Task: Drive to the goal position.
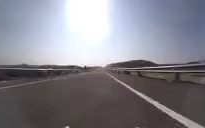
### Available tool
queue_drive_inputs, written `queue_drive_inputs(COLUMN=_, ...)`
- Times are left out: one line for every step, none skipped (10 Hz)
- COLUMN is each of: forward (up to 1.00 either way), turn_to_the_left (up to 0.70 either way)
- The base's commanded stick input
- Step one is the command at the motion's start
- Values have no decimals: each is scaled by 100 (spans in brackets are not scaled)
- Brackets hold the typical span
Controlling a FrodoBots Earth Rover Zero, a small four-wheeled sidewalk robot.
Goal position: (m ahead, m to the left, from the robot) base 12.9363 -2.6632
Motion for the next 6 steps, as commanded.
queue_drive_inputs(forward=100, turn_to_the_left=0)
queue_drive_inputs(forward=100, turn_to_the_left=0)
queue_drive_inputs(forward=100, turn_to_the_left=0)
queue_drive_inputs(forward=100, turn_to_the_left=0)
queue_drive_inputs(forward=100, turn_to_the_left=0)
queue_drive_inputs(forward=100, turn_to_the_left=0)
